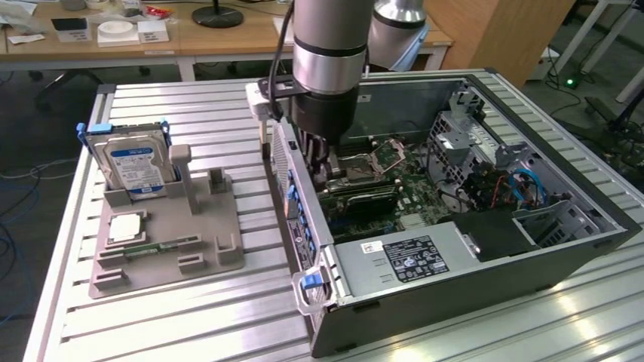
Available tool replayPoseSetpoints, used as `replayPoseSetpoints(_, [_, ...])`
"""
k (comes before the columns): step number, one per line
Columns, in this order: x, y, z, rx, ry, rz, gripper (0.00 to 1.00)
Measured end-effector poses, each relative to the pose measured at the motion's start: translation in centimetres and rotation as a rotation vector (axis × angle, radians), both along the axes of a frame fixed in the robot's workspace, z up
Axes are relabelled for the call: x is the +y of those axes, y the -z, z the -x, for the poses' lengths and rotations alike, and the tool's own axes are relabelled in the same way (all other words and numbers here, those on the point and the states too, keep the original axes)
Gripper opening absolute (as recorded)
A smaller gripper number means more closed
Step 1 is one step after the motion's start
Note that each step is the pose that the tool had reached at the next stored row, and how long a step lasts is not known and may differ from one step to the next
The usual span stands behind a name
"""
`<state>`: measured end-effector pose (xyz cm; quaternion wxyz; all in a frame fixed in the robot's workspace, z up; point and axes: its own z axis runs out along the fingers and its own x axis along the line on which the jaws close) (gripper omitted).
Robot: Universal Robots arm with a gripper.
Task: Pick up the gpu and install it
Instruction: 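Press down on the gpu until it lock into place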
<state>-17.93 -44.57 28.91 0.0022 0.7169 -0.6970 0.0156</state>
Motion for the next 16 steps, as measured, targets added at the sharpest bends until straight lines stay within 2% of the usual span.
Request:
replayPoseSetpoints(11, [0.00, 1.20, -2.0, -0.0002, 0.000, 0.0001, 0.10])
replayPoseSetpoints(16, [-0.01, 1.58, -2.1, -0.0002, 0.001, 0.0001, 0.10])
